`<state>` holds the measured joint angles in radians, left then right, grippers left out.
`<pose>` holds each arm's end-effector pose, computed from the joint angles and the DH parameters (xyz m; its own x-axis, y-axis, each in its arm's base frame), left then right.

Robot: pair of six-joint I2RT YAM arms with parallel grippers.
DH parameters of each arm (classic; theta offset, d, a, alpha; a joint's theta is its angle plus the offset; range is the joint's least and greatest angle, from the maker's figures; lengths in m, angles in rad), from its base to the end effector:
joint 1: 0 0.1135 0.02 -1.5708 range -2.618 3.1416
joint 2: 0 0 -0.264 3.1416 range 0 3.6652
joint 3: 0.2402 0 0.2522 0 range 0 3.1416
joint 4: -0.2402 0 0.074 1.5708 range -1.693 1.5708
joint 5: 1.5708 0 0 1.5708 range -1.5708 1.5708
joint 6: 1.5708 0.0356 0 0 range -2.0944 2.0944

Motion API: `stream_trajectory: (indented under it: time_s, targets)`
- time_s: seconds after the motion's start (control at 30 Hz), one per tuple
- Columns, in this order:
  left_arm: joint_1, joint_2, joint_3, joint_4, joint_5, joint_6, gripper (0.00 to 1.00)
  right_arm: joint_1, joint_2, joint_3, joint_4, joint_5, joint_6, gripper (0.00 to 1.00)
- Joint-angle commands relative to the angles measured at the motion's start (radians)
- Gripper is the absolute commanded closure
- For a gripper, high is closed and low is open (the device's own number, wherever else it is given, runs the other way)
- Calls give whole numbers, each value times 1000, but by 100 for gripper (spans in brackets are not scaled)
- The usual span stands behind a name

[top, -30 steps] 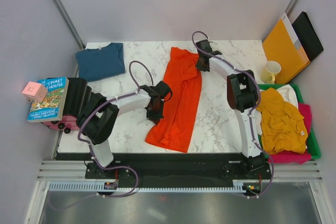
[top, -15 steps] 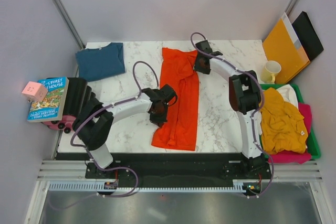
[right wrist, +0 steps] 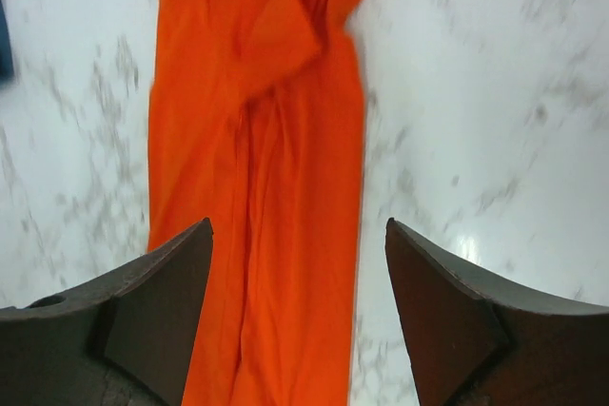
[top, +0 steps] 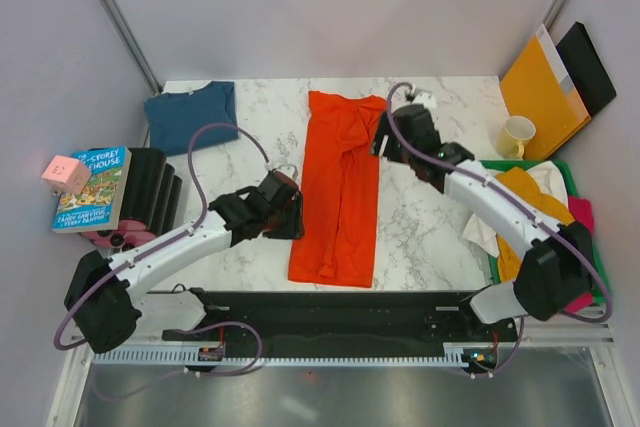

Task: Fold and stack the t-shirts
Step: Rotate the tshirt 90 degrees, then grab the bottom of the folded rectangular tshirt with both arms

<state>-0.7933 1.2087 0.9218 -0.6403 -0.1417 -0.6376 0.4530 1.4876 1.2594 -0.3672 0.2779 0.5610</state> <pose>0.1747 -0.1703 0.2612 -0.8355 0.0088 -0.5494 0.1851 0.9459 -0.2664 0.3098 0.1400 0.3189 -0.5422 0.3051 -0.7829 0.0849 0.9469 0.3102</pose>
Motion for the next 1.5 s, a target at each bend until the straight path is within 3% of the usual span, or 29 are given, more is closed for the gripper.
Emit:
stream_trajectory:
  time_s: [0.0, 0.2, 0.4, 0.67, 1.13, 1.23, 1.27, 1.3, 1.47]
  targets:
    - [-7, -73, -162, 48, 65, -68, 48, 143, -151, -227, -21, 46, 65, 20]
    - [-14, -205, -304, 122, 65, -83, 45, 309, -366, -440, -79, 136, 192, 27]
    - [-18, -225, -356, 157, 114, -70, 45, 473, -428, -574, -114, 173, 339, 27]
    - [-23, -120, -412, 246, 137, -108, 48, 670, -382, -680, -90, 267, 516, 27]
    - [-23, -81, -488, 306, 194, -134, 56, 737, -276, -658, -62, 282, 571, 25]
    - [-26, -89, -498, 304, 209, -145, 64, 754, -247, -661, -58, 280, 594, 25]
    - [-26, -95, -501, 303, 211, -146, 75, 766, -234, -664, -56, 280, 608, 25]
    - [-26, -103, -506, 301, 215, -149, 79, 773, -228, -670, -55, 277, 616, 25]
    - [-26, -149, -529, 297, 218, -162, 88, 811, -172, -687, -26, 270, 658, 25]
